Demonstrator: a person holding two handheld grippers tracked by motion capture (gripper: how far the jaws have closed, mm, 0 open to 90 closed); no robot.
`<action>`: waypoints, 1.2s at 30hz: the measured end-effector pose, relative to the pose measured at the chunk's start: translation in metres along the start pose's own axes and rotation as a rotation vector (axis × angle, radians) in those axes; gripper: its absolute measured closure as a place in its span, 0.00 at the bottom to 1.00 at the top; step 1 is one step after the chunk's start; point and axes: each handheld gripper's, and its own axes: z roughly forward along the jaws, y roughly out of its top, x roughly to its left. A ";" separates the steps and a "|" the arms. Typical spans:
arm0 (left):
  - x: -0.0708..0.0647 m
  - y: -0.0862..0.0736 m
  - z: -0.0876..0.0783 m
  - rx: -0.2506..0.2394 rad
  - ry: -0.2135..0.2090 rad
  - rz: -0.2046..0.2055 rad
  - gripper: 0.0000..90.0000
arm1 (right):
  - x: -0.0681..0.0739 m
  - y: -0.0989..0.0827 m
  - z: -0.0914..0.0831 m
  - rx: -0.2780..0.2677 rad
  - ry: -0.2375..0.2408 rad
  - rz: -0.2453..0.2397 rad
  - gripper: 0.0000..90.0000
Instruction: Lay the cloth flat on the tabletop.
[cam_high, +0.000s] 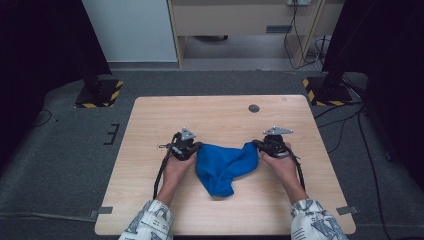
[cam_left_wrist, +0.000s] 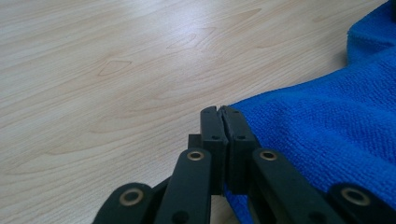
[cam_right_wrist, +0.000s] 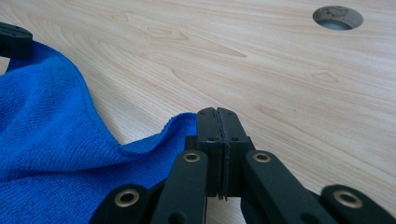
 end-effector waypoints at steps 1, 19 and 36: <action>0.000 0.000 -0.001 -0.003 0.002 0.001 0.98 | 0.000 0.001 -0.001 -0.001 0.000 -0.003 0.99; -0.001 0.008 -0.014 -0.039 0.007 0.003 0.98 | -0.003 0.010 -0.024 -0.040 -0.004 -0.032 0.99; -0.003 0.022 -0.029 -0.077 0.011 0.021 0.98 | -0.011 0.017 -0.051 -0.092 -0.005 -0.046 0.99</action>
